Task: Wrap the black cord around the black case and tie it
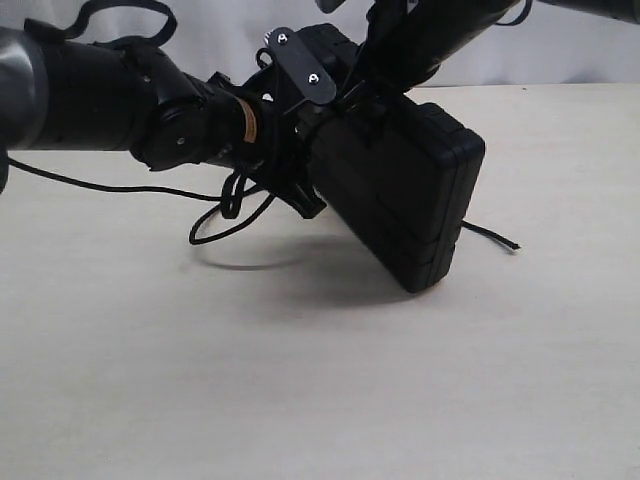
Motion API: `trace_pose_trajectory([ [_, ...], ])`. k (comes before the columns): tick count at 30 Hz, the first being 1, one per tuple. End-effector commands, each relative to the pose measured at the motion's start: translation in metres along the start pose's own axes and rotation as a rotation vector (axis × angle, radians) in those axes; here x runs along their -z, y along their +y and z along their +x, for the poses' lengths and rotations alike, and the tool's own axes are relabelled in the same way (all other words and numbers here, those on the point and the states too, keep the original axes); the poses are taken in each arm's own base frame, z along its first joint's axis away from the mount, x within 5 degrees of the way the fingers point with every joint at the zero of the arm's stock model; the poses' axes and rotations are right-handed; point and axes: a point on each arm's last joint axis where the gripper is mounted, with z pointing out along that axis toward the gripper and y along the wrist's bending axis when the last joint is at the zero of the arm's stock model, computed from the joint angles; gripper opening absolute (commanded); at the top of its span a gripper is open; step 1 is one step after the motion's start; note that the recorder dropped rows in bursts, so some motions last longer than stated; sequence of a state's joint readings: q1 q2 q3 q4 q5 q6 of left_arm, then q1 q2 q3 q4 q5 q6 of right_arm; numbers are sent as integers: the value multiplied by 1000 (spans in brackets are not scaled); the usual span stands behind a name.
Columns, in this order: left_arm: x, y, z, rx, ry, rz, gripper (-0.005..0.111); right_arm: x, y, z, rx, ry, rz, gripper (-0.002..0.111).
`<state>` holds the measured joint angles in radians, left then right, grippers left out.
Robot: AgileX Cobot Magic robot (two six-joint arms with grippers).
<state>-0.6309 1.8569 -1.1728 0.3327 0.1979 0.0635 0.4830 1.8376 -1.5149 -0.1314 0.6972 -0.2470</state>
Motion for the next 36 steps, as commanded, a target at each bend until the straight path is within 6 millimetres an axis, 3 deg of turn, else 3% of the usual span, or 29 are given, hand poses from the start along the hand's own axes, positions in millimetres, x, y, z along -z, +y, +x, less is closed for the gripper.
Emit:
trace_pose_trajectory([
  [1,-6,3,17,52,27,6,0,-37,29,52,-78,443,-192,4],
  [12,-3,7,-8,269,-251,6,0,-37,29,53,-76,445,-193,4],
  [24,-6,-9,13,-33,31,4,0,-37,29,52,-80,443,-192,4],
  [36,-4,-25,-2,-1,-77,43,0,-37,29,53,-82,448,-193,4],
])
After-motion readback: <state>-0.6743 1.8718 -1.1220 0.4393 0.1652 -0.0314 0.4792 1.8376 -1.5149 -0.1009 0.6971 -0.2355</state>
